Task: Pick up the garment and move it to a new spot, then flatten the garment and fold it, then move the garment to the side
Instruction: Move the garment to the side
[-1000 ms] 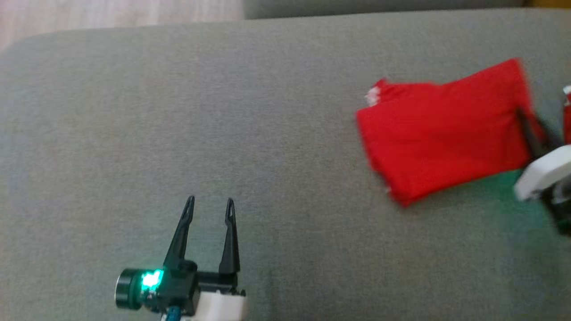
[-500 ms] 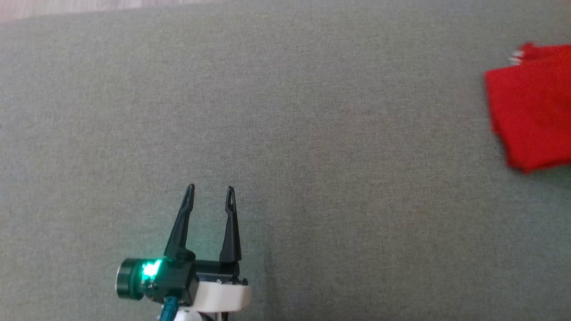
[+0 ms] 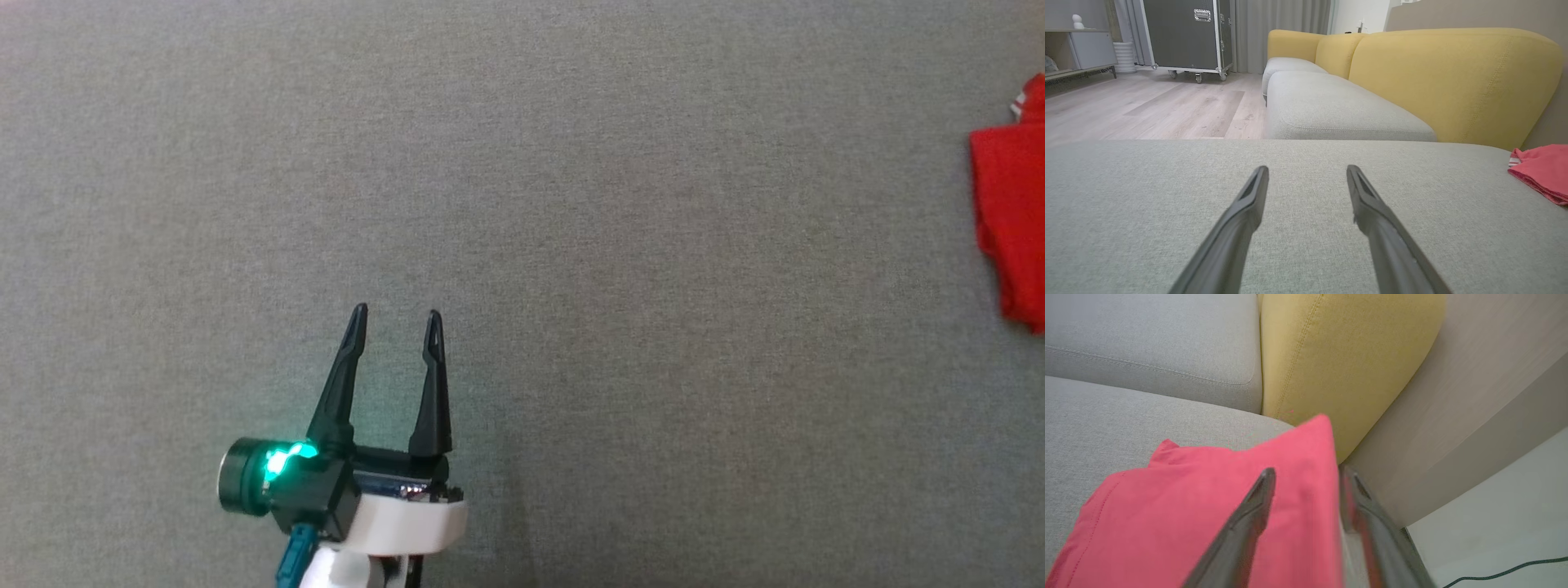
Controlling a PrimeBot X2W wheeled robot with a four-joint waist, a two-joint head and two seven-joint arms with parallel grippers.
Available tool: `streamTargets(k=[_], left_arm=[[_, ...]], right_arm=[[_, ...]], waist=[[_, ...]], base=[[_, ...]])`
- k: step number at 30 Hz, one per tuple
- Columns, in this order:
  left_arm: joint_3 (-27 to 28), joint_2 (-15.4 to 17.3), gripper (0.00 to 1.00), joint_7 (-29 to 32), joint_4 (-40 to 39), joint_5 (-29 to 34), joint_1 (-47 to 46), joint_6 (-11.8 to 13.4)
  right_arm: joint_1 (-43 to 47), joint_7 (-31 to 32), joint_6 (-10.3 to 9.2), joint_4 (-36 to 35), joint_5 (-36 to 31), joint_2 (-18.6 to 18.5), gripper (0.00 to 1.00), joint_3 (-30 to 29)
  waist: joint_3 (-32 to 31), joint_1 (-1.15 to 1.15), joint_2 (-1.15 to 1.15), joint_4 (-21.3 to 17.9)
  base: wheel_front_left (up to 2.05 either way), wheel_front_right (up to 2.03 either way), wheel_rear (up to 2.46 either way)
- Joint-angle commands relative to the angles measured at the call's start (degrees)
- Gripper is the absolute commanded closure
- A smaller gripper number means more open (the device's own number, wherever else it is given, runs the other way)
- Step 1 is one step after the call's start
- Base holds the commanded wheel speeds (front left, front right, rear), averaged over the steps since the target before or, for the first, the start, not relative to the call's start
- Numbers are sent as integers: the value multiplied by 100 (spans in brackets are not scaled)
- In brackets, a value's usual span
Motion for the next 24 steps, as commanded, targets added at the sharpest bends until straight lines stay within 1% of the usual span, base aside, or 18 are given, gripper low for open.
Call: streamTargets(k=[1,4,7,9,13,14,17,19,22,24], left_arm=[[152,-32,0,-54,-180,3,-167,-22],[167,-32,0,-54,-163,0,-160,-43],[193,-32,0,-54,-145,-19,-110,-64],[220,-32,0,-54,-151,-17,-74,-61],[278,-32,0,-54,-124,-33,49,-55],[278,-32,0,-54,-124,-33,49,-55],[338,-32,0,-54,-61,-39,177,-51],[382,-32,0,-54,-28,-18,266,-46],[436,-32,0,-54,7,19,413,-52],[461,-32,0,-54,42,40,529,-75]], right_arm=[[73,-58,-4,-182,-193,-165,0,-102],[103,-13,-4,-366,-564,139,0,-253],[169,6,-4,-660,-820,511,0,-261],[244,0,-4,-871,-917,792,0,-183],[475,-80,-4,-1213,-910,1454,0,205],[475,-80,-4,-1213,-910,1454,0,205],[673,-195,-4,-1302,-785,1960,0,615],[822,-390,-4,-1285,-649,2271,0,953],[1017,-814,-4,-1174,-398,2662,0,1564],[1111,-1159,-4,-1006,-306,2862,0,1934]], waist=[[-18,0,0,12],[-113,0,0,25],[-274,0,0,33],[-403,0,0,41],[-730,0,0,83],[-730,0,0,83],[-1007,0,0,143],[-1198,0,0,196],[-1463,0,0,282],[-1634,0,0,334]], base=[[0,0,0],[0,0,0],[0,0,0],[0,0,0],[0,0,0],[0,0,0],[0,0,0],[0,0,0],[0,0,0],[0,0,0]])
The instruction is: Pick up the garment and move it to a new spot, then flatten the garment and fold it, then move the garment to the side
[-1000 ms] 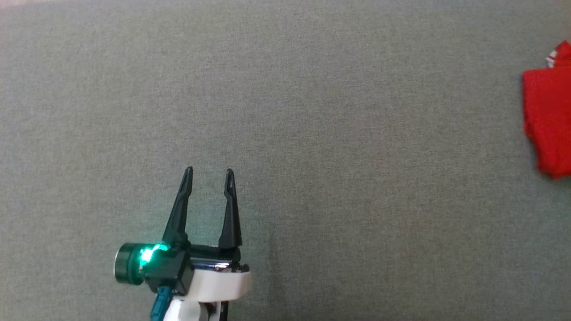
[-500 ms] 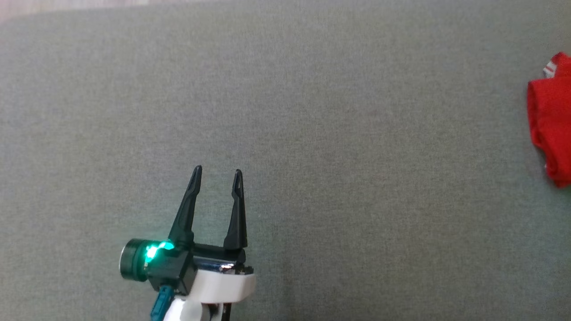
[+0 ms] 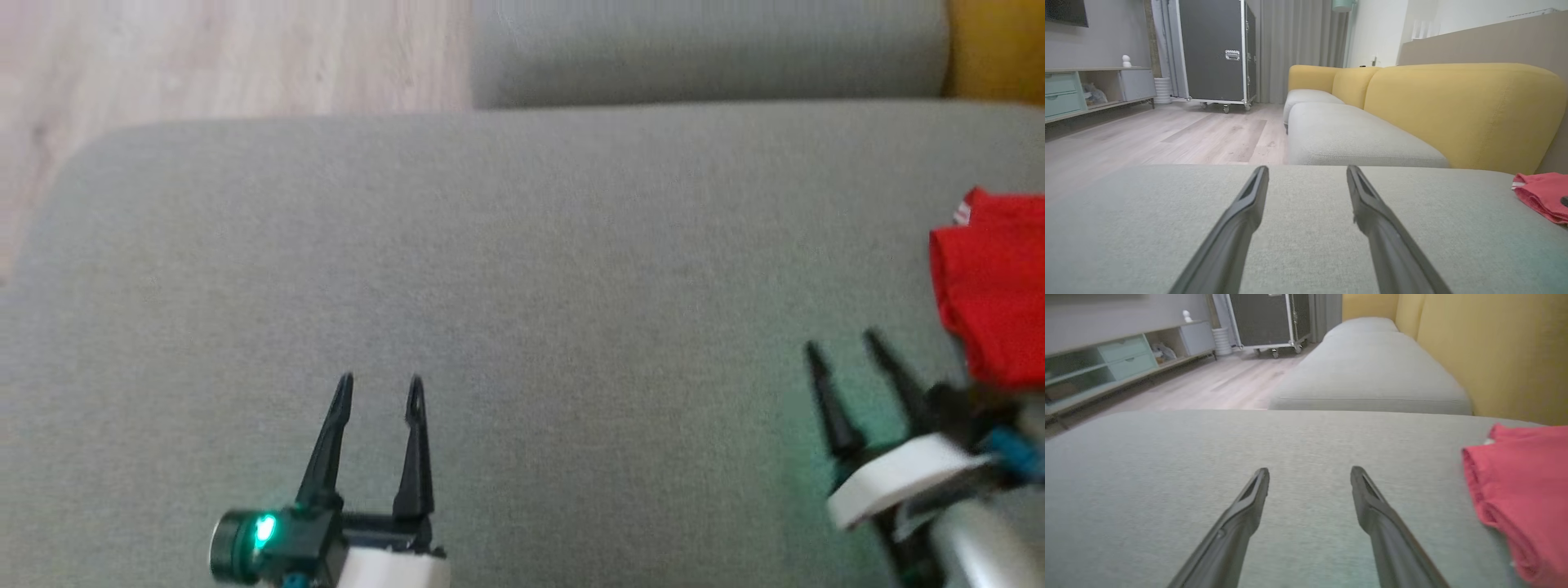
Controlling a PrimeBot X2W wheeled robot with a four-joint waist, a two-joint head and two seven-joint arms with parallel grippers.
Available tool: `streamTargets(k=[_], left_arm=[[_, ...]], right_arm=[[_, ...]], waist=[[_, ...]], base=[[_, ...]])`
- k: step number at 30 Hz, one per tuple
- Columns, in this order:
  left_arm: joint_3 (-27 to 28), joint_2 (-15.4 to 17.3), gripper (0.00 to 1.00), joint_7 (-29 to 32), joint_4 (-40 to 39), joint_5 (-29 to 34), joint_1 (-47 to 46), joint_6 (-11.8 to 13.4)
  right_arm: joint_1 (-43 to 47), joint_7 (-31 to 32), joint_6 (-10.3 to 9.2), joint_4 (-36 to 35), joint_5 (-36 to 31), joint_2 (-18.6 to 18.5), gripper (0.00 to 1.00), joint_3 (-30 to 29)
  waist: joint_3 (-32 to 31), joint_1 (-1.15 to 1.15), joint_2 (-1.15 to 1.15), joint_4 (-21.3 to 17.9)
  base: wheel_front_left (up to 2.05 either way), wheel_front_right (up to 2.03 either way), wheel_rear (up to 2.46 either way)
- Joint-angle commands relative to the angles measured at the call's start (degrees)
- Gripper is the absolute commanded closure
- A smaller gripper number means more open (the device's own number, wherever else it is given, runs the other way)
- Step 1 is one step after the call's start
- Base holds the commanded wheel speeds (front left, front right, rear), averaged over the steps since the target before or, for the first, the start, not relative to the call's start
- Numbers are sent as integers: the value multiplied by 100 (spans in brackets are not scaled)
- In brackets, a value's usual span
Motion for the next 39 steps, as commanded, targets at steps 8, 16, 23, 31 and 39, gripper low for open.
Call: streamTargets(k=[8,16,23,31,39], left_arm=[[420,-30,0,-54,-116,102,371,-33],[633,-30,0,-54,-105,124,676,-126],[758,-30,0,-54,-139,227,779,-251],[799,-30,0,-54,-86,255,806,-304],[627,7,100,27,330,251,996,-299]], right_arm=[[74,-647,-4,-18,120,602,0,399],[1133,-651,-4,-930,-426,1114,0,-243],[1570,-651,-4,-1127,-666,1257,0,-298],[1556,-652,-4,-1180,-735,1311,0,-370],[1836,-564,0,-786,-711,1337,100,-465]], waist=[[-652,1,0,228],[-907,1,0,255],[-971,1,0,117],[-988,1,0,16],[-1013,1,0,2]], base=[[0,0,0],[0,0,0],[0,0,0],[0,0,0],[0,0,0]])
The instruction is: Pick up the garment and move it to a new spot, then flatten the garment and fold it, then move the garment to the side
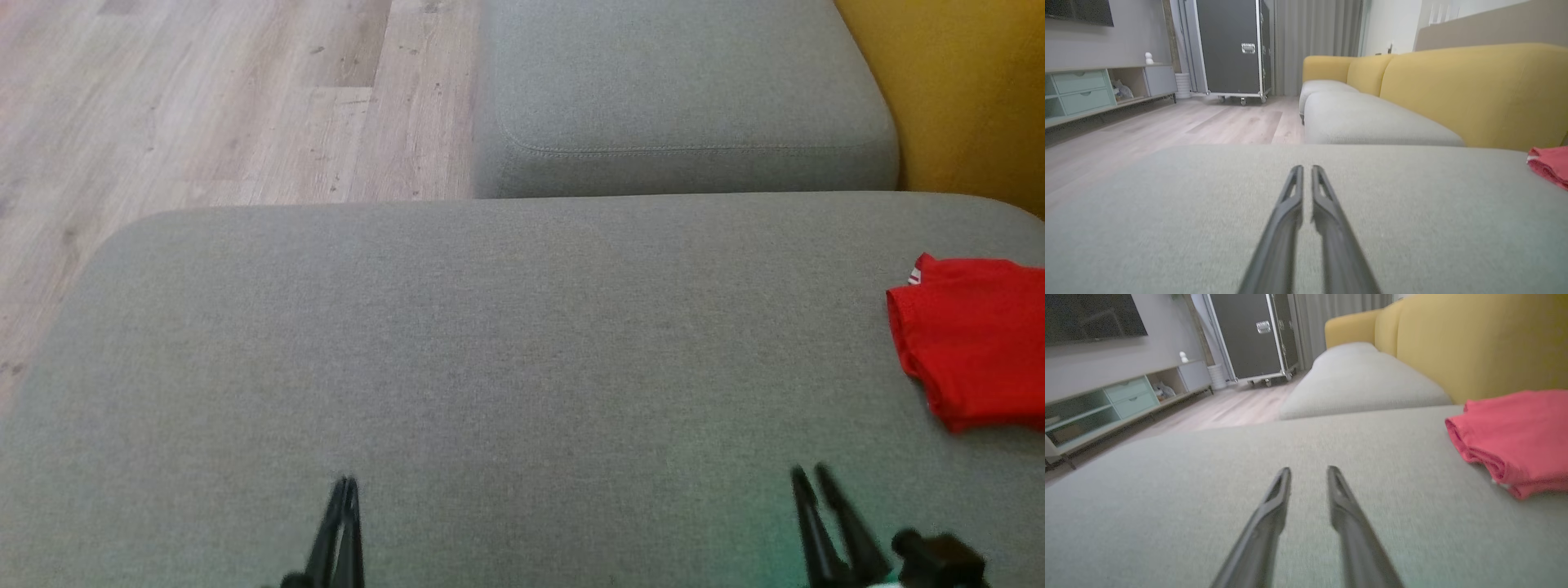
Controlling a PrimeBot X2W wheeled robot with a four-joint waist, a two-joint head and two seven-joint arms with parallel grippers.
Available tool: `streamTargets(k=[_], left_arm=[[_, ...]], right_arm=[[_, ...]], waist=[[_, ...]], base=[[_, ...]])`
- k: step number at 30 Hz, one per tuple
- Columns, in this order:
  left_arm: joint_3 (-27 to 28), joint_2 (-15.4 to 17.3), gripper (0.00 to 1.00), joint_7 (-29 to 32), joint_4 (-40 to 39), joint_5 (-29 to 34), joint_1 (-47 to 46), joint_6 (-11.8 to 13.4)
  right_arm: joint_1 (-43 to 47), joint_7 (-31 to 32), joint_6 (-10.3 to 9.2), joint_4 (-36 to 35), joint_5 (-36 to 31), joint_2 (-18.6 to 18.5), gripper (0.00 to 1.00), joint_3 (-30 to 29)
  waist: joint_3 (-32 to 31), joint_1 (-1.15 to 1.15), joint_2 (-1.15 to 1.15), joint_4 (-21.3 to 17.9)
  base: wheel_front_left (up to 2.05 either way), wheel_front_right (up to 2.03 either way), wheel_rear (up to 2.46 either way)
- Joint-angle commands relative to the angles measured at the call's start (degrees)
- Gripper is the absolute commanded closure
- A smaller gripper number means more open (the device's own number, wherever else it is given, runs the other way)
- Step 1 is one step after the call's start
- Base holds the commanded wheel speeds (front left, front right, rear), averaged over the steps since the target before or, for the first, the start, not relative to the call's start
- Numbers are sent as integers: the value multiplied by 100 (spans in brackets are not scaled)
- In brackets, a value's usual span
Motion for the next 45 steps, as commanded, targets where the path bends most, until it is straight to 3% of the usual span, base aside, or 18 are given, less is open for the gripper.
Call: streamTargets(k=[1,45], left_arm=[[0,0,100,0,-15,-10,-2,-1],[521,130,100,528,344,-2957,-582,-496]], right_arm=[[-3,1,0,-11,10,0,100,1],[-581,579,-1,130,2785,-46,100,-273]], waist=[[1,0,0,-1],[193,0,0,-147]], base=[[0,0,0],[0,0,0]])
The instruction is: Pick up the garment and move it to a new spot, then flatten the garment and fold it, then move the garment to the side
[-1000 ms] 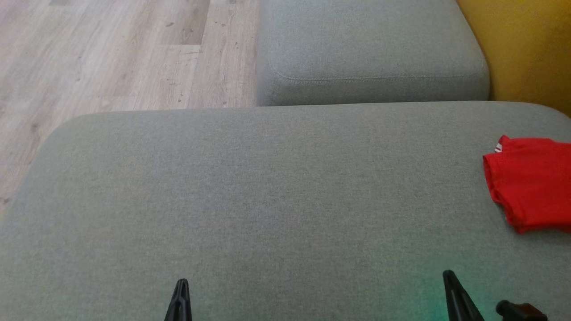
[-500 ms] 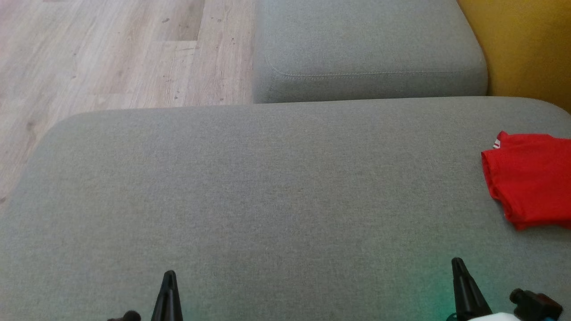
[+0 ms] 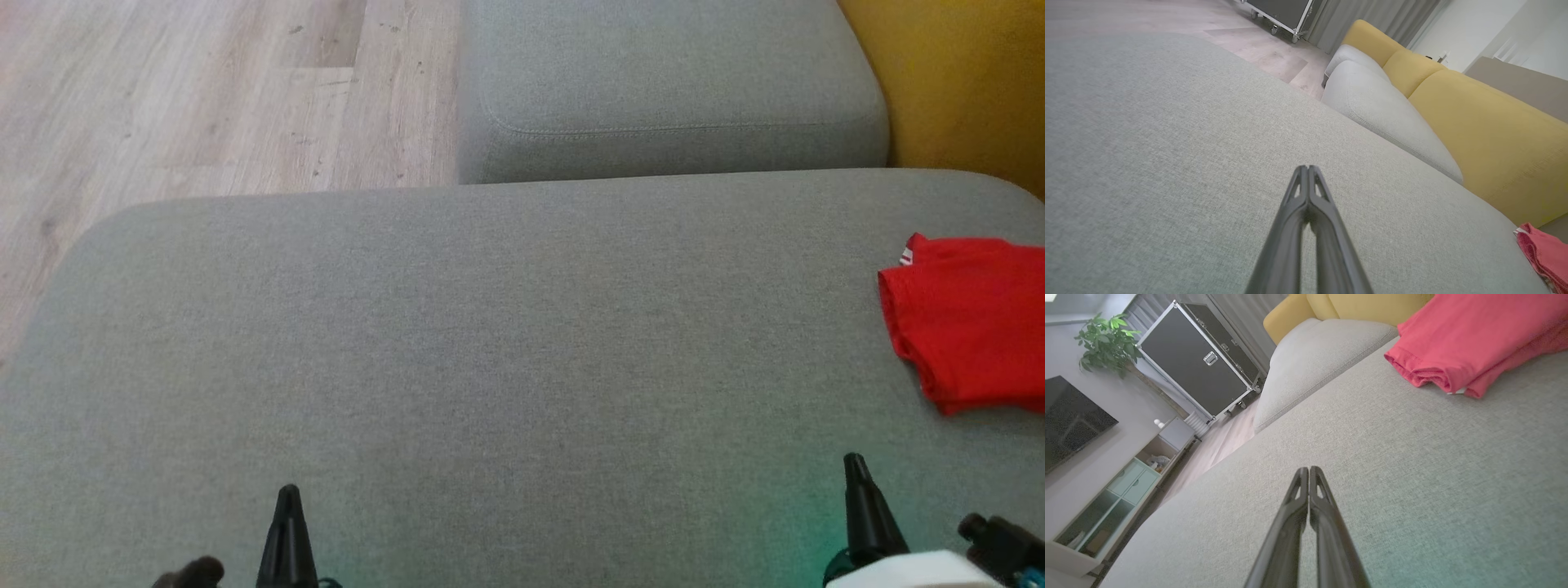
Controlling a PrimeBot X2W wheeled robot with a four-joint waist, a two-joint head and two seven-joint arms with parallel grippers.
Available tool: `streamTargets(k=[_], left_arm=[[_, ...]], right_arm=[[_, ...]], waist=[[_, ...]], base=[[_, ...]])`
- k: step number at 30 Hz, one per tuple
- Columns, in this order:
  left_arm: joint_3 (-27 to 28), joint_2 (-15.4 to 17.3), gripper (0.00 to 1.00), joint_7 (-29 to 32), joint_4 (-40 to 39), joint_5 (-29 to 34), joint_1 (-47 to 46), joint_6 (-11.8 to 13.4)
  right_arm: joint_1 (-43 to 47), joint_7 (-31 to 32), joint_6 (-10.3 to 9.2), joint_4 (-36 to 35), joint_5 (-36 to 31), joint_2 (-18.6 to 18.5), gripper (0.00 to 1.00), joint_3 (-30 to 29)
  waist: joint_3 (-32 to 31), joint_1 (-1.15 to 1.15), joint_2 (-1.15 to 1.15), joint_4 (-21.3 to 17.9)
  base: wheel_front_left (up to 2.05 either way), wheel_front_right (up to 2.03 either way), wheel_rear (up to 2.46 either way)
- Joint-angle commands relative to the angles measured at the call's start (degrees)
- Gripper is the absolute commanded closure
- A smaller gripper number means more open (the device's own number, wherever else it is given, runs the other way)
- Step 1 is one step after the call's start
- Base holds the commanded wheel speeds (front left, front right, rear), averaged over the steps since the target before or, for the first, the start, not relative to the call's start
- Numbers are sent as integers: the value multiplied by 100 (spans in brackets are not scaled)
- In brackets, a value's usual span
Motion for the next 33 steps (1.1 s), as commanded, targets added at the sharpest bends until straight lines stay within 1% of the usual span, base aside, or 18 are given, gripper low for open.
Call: streamTargets(k=[1,33], left_arm=[[131,62,100,20,-148,-133,-302,-49],[634,89,100,508,-5,-2330,-799,-434]], right_arm=[[-309,29,-1,-189,143,-45,100,-14],[-806,532,-3,-203,2232,-28,100,-301]], waist=[[4,0,0,-3],[152,0,0,-116]], base=[[0,0,0],[0,0,0]])
